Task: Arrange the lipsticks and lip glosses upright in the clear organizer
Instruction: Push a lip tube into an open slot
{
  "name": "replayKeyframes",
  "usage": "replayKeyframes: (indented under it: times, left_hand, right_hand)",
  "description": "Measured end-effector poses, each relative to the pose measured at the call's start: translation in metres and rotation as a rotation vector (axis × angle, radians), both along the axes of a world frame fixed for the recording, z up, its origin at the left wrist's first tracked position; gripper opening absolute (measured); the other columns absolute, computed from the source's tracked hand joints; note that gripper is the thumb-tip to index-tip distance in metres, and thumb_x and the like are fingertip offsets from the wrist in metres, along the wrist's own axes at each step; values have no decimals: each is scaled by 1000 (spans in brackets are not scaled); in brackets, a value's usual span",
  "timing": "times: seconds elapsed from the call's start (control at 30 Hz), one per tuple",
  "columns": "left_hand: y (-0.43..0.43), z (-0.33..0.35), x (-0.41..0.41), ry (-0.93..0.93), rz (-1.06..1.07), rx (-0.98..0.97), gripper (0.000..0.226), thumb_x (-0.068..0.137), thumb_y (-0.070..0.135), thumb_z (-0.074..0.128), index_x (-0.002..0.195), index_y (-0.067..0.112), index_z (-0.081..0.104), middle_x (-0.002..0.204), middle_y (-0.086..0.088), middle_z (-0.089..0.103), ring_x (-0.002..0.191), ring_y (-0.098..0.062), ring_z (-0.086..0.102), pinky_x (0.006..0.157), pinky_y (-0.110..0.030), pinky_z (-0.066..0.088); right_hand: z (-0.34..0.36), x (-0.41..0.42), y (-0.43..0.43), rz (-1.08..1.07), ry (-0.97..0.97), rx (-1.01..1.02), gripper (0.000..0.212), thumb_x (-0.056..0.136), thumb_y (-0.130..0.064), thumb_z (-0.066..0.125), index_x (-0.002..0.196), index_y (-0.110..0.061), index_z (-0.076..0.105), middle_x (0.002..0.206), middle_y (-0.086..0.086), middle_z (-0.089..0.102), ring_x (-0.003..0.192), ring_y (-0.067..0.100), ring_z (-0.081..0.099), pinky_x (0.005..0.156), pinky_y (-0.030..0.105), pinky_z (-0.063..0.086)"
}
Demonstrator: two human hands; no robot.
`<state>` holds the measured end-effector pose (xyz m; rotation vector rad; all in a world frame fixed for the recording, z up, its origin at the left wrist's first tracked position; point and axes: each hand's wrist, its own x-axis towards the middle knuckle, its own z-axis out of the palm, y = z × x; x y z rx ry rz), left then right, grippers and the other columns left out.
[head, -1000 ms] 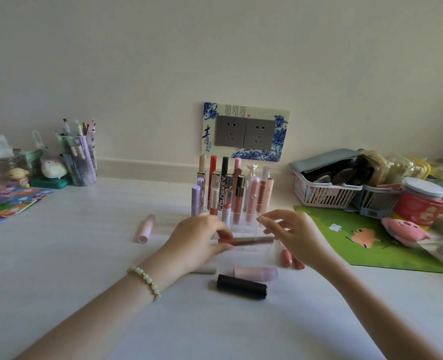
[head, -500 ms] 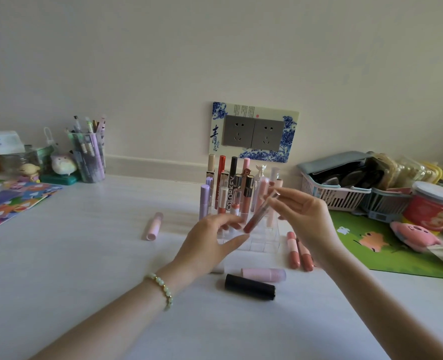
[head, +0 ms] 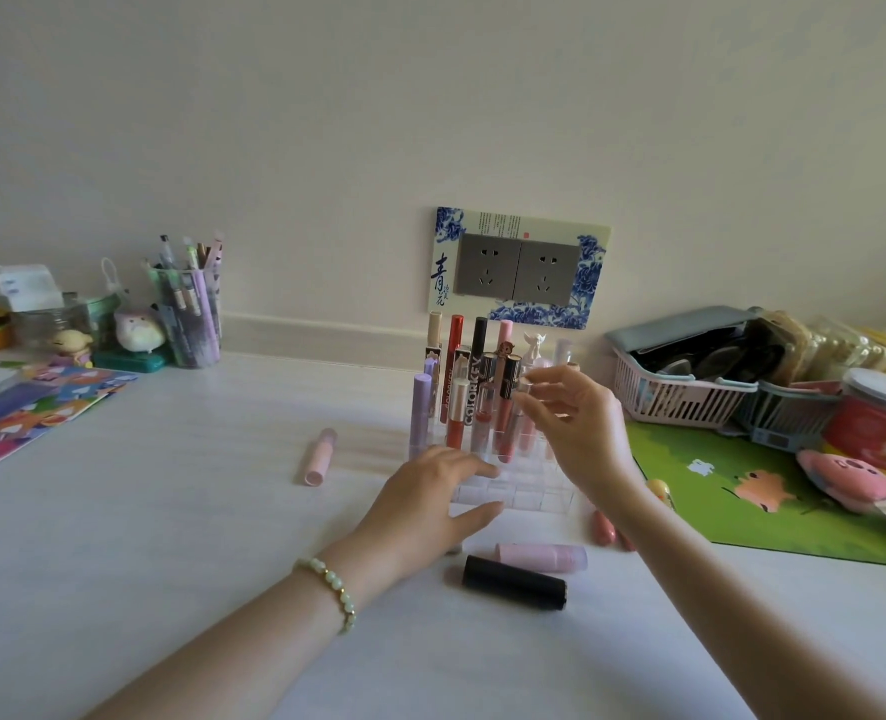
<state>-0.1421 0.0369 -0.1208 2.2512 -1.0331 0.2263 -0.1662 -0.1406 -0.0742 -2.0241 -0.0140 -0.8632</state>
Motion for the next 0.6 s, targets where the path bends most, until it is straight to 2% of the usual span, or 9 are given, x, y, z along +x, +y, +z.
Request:
replayKeyframes:
  times: [0.17, 0.27, 0.37, 0.6]
  left_hand:
    - [0, 0, 1, -27, -4, -6, 36, 89, 43, 58, 122, 30, 58, 126, 13, 56, 121, -1, 43, 95, -11, 29]
    - [-1, -1, 1, -35, -9, -16, 35, 89, 44, 58, 121, 30, 59, 124, 14, 57, 120, -1, 44, 97, -13, 32]
    - [-1, -3, 2, -39, -10, -19, 34, 89, 44, 58, 120, 31, 60, 122, 14, 59, 120, -1, 44, 100, -18, 35]
    - [-1, -3, 1, -50, -13, -25, 33, 89, 43, 58, 120, 31, 60, 124, 14, 58, 120, -1, 45, 100, -18, 36]
  right_hand:
    - [-4, 6, 1, -16, 39, -25, 14, 80, -16, 70, 92, -18, 64, 77, -9, 66, 71, 4, 65, 66, 15, 54]
    - [-11, 10, 1, -37, 71, -40, 13, 80, -18, 71, 91, -19, 64, 76, -5, 68, 64, 3, 63, 63, 14, 49]
    - [-15, 12, 1, -64, 84, -56, 16, 80, -21, 71, 94, -15, 66, 76, -3, 69, 63, 6, 63, 64, 18, 50]
    - [-17, 12, -1, -55, 101, -42, 22, 77, -23, 73, 97, -16, 66, 80, -2, 70, 70, 12, 67, 70, 29, 56]
